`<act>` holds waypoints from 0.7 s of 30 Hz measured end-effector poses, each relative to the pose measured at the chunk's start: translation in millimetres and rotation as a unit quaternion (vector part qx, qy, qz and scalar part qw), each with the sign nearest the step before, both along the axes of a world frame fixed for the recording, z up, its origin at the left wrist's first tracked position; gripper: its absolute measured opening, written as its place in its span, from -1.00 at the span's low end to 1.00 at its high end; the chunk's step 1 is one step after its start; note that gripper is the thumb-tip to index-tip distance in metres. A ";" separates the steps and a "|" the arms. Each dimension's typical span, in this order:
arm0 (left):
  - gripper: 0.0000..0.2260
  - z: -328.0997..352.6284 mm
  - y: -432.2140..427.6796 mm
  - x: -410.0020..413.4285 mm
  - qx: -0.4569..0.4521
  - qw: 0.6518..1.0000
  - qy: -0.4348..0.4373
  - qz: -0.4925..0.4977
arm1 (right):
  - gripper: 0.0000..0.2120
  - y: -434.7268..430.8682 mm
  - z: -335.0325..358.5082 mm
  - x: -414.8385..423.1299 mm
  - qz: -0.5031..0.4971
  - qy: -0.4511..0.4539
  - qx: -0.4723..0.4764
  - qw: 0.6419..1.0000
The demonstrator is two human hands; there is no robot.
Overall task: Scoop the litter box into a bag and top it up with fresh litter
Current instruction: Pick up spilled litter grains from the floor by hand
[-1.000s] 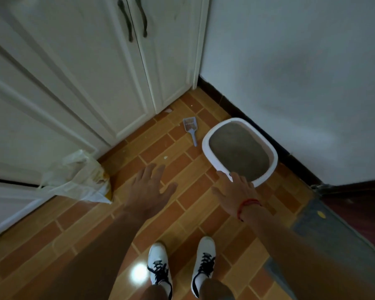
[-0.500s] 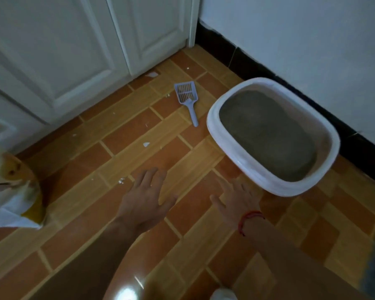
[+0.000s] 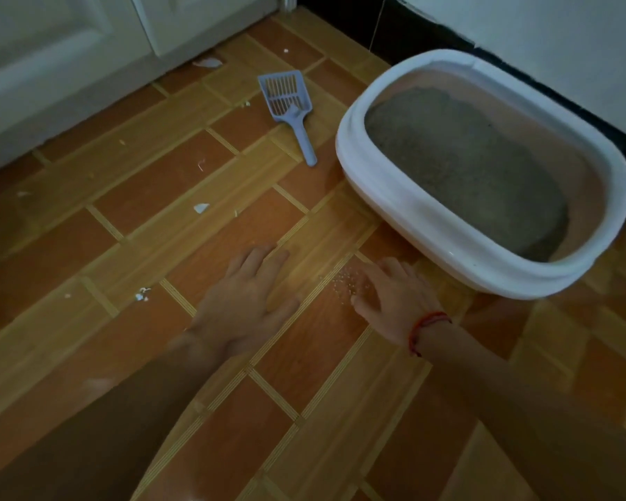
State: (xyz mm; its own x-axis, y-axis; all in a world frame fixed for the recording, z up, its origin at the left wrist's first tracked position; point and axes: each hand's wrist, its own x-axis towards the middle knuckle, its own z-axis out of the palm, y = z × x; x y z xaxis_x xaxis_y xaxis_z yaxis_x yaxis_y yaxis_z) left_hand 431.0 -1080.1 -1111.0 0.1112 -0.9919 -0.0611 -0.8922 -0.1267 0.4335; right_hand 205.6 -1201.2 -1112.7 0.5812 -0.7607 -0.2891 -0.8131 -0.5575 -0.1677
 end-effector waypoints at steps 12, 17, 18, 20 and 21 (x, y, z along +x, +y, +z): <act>-0.67 6.1 -14.8 -10.2 -0.055 0.699 0.644 0.306 | -0.88 3.2 -13.2 9.9 0.005 -0.044 0.042 0.998; -0.57 13.4 -14.3 -16.8 -0.036 0.477 0.816 0.325 | -0.92 5.6 -25.1 11.7 -0.024 -0.074 0.046 0.996; -0.56 12.5 -13.5 -17.9 -0.027 0.455 0.827 0.329 | -0.93 6.0 -26.3 11.9 -0.028 -0.074 0.049 0.996; -0.53 9.9 -12.4 -19.9 -0.018 0.422 0.841 0.339 | -0.93 5.9 -27.6 11.9 -0.043 -0.083 0.063 0.994; -0.51 8.7 -12.0 -20.8 -0.018 0.413 0.843 0.344 | -0.94 5.6 -27.5 12.0 -0.052 -0.092 0.072 0.992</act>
State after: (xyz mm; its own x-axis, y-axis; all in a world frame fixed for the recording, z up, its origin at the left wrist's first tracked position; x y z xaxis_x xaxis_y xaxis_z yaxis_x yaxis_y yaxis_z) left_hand 410.2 -1092.1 -1102.3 0.1965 -0.7644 -0.6141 0.9238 -0.0655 0.3772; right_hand 217.6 -1195.6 -1140.2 0.5541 -0.7783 -0.2953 -0.8136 -0.4311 -0.3901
